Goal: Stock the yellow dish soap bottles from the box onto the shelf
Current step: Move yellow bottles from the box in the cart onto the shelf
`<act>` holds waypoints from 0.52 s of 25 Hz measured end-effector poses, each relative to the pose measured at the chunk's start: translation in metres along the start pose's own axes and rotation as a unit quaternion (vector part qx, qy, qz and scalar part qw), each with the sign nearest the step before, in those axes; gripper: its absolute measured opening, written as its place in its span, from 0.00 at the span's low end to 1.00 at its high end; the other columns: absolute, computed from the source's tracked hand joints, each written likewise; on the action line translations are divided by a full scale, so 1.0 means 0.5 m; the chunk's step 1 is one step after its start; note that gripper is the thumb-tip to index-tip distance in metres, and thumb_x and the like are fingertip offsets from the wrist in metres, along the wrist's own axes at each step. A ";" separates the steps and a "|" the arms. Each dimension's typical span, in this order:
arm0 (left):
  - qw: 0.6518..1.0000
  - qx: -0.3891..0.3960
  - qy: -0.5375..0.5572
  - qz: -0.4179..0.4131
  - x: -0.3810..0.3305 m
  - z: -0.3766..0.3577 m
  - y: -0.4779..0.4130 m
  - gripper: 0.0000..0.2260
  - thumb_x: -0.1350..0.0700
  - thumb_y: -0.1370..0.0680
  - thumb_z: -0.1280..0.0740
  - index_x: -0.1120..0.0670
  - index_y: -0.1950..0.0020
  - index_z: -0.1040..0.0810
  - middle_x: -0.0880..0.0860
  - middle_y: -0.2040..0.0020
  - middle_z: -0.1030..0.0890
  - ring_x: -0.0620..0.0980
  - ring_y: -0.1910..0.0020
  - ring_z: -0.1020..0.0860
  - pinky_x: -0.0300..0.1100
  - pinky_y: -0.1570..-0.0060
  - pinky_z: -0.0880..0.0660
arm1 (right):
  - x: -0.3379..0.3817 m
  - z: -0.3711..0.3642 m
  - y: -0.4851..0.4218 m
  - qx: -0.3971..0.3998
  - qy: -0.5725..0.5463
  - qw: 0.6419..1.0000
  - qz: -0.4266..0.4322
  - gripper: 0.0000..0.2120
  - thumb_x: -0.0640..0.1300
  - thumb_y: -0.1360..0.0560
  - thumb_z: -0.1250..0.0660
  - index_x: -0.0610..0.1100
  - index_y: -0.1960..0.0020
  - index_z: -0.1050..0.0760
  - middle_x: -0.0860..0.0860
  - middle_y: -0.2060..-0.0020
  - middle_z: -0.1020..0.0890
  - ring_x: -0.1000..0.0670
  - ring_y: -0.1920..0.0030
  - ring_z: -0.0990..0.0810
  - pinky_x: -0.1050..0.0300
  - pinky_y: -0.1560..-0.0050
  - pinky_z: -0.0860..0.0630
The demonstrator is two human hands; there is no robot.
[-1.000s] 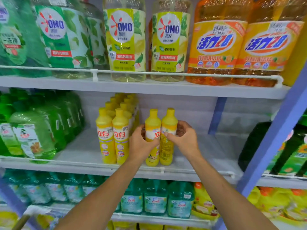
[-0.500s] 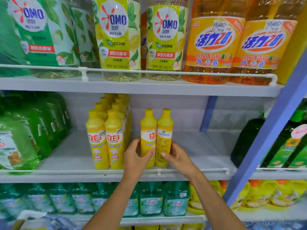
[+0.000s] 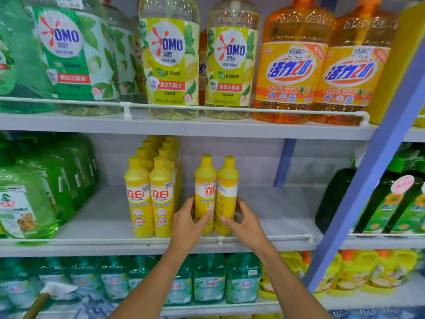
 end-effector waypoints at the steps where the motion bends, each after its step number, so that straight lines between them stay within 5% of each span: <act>1: 1.000 0.002 0.003 0.004 0.002 -0.001 0.004 0.22 0.48 0.27 0.23 0.47 0.35 0.25 0.41 0.44 0.17 0.39 0.45 0.18 0.49 0.45 0.18 | -0.002 0.002 0.000 0.009 0.002 1.000 0.003 0.27 0.42 0.26 0.23 0.48 0.31 0.28 0.54 0.38 0.18 0.54 0.38 0.19 0.55 0.37 0.21; 8: 0.999 -0.034 0.015 0.036 0.010 -0.002 0.006 0.22 0.50 0.31 0.19 0.51 0.41 0.23 0.45 0.49 0.16 0.40 0.50 0.17 0.48 0.48 0.18 | 0.001 -0.004 -0.008 -0.124 0.087 0.988 -0.013 0.31 0.52 0.38 0.16 0.52 0.41 0.28 0.59 0.49 0.17 0.60 0.49 0.17 0.60 0.49 0.18; 13: 0.999 -0.031 -0.014 0.028 0.010 -0.004 -0.001 0.22 0.49 0.29 0.21 0.52 0.38 0.21 0.46 0.48 0.15 0.41 0.50 0.17 0.48 0.48 0.18 | -0.006 -0.004 -0.004 -0.022 0.039 0.999 0.000 0.29 0.46 0.29 0.21 0.49 0.31 0.28 0.56 0.39 0.18 0.58 0.40 0.19 0.61 0.41 0.21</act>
Point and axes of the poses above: each hand's wrist, its own y-axis away from the middle knuckle, its own z-axis out of the back of the hand, x = y × z, the point moved 6 cm from there along -y, towards the middle knuckle
